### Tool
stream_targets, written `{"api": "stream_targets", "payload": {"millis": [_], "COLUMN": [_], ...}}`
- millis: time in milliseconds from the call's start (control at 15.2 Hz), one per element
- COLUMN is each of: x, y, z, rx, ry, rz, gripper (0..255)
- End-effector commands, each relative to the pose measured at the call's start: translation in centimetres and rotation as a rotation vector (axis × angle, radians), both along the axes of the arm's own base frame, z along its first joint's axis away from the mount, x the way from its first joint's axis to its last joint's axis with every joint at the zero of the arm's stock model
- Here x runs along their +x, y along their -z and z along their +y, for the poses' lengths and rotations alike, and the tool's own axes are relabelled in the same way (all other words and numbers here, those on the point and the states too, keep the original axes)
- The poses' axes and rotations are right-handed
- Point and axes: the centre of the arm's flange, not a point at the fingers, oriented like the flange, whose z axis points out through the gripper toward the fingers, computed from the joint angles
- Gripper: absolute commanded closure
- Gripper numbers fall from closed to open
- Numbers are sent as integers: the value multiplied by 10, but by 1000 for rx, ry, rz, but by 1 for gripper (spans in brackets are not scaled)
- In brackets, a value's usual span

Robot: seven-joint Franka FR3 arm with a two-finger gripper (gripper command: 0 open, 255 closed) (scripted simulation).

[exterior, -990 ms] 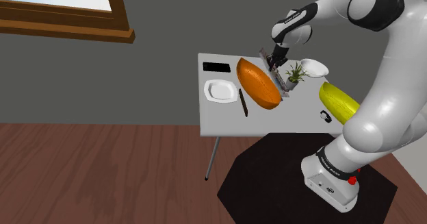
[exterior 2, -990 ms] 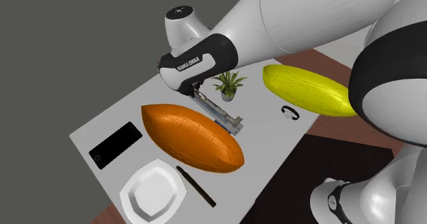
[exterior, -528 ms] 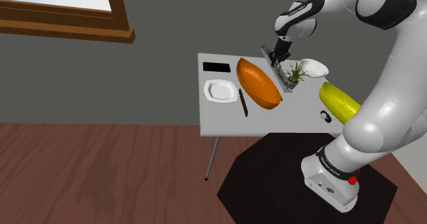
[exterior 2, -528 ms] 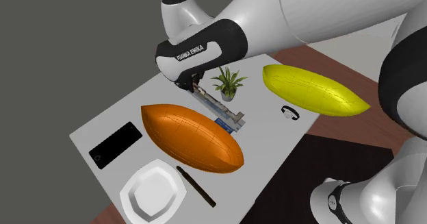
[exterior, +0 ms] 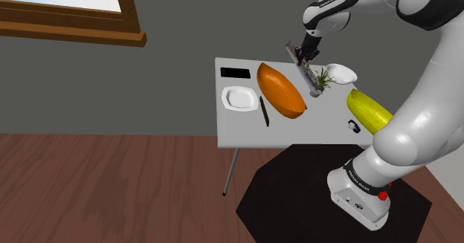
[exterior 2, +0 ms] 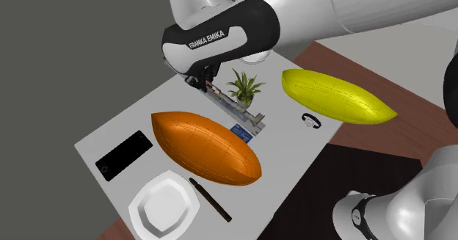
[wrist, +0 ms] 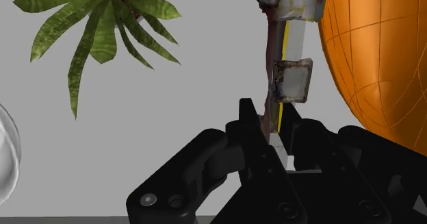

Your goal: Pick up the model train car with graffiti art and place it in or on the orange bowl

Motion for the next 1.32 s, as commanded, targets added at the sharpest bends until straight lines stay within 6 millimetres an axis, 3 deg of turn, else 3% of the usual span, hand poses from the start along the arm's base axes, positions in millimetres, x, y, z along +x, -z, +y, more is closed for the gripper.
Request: {"api": "stream_targets", "payload": {"millis": [0,396,1254], "x": [1,0,-7], "y": [-12,-41,-39], "z": [0,0,171], "rx": [0,0,0], "ry": [0,0,0], "rz": [0,0,0], "gripper": [255,255,255]}}
